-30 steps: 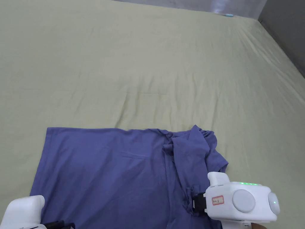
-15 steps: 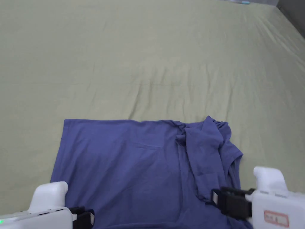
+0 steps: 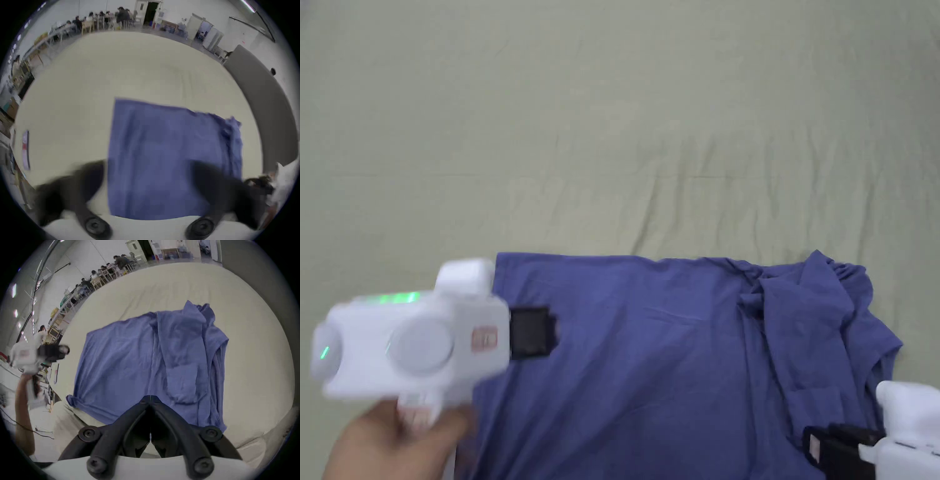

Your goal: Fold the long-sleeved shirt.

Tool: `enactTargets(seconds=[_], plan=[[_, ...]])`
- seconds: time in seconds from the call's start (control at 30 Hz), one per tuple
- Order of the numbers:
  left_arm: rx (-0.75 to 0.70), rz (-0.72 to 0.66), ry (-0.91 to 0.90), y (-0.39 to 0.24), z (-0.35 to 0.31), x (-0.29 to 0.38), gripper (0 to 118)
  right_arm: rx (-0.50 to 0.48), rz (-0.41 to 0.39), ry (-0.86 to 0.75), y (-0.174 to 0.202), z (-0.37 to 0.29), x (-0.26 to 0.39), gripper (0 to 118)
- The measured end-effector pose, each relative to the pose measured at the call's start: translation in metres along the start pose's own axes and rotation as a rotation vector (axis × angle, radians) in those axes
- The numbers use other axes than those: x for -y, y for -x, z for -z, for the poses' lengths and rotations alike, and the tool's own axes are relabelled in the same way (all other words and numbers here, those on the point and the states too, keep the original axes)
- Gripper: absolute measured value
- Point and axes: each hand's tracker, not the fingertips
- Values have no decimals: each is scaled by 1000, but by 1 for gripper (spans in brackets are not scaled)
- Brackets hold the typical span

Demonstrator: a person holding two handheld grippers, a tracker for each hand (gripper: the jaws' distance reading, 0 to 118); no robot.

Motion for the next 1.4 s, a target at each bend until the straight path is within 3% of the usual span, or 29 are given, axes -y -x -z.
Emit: enactTargets(seconds=[0.07,0.17,0.2,0.23,0.27,0.3,0.4,0.43,0.5,0.77,0.8,0.87,0.9,0.93,1.07,1.1,1.17,1.23,1.4], plan=[[-38,-19,-32,15,40,-46,118,0,10,-11,-3,-1,-3,2],[-107,-46,69,30,93,-84,116,16,30,-4,-11,1,-4,2],[-142,-31,72,28,99,-87,105,21,34,-2,-14,1,-5,2],[-170,-12,84,29,111,-91,85,32,38,2,-18,2,-6,2],[-196,7,107,29,118,-93,50,51,39,7,-23,3,-7,2],[-213,29,124,26,123,-92,50,66,41,10,-27,4,-8,2],[-210,111,105,20,128,-81,16,76,71,25,-42,8,-24,2],[-258,146,90,11,126,-79,15,76,84,28,-46,11,-35,2],[-175,117,91,9,122,-74,5,81,87,27,-51,16,-60,2],[-64,-30,1,34,75,-83,2,173,23,-124,-70,21,-192,2],[-53,-43,-15,36,66,-84,2,171,21,-117,-76,30,-207,22],[-31,-45,-35,44,55,-87,2,208,13,-10,-87,56,-236,118],[-20,-53,-46,47,50,-87,2,223,32,94,-95,76,-245,113],[1,-70,-52,51,45,-88,2,199,54,72,-100,78,-257,110],[9,-90,-54,54,34,-81,2,225,172,269,-115,115,-264,112],[8,-88,-53,54,34,-80,2,234,187,303,-121,142,-251,100],[-7,-76,-53,54,35,-78,2,240,183,330,-117,148,-242,41],[1,-78,-45,56,37,-77,2,208,144,263,-105,136,-234,11],[16,-66,-56,56,23,-65,2,210,-57,137,-73,83,-212,11]])
